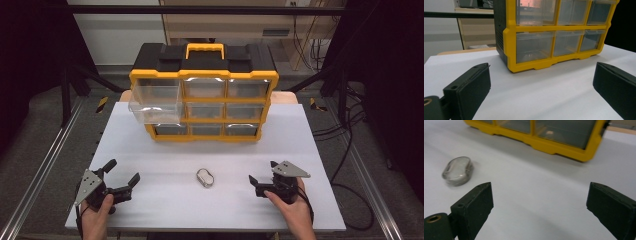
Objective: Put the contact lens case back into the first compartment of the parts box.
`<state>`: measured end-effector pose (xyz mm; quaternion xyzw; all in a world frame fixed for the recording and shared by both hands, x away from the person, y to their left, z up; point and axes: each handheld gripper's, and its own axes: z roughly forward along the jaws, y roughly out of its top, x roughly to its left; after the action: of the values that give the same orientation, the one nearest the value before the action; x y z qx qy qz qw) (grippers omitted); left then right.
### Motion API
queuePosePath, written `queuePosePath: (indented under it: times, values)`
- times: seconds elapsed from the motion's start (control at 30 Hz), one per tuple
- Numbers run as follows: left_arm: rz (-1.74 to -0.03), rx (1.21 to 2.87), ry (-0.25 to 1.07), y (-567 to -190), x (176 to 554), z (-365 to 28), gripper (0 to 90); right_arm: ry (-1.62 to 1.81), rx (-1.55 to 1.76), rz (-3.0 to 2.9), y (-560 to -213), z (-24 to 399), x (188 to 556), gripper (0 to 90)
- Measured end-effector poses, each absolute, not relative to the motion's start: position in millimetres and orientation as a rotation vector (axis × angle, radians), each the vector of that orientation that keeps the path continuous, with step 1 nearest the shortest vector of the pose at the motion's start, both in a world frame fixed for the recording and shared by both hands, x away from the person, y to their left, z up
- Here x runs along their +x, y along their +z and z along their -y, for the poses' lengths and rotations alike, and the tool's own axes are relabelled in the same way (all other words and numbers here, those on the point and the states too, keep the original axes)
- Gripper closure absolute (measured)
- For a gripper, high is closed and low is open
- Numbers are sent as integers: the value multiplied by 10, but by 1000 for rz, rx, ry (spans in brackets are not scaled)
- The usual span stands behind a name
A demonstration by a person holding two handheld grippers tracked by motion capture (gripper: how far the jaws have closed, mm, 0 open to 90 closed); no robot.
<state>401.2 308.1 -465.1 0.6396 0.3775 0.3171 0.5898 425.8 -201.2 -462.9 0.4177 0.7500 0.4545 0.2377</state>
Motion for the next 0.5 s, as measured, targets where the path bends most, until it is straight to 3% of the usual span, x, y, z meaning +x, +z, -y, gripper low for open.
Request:
queuePosePath:
  times: [0.33, 0.5]
  values:
    - [-869, 1505, 728, -4658, 4008, -3026, 10, 1158, 1050, -2285, -4620, 1328, 4272, 107]
    - [-866, 1512, 730, -4661, 4011, -3020, 10, 1093, 1013, -2371, -4653, 1010, 4292, 177]
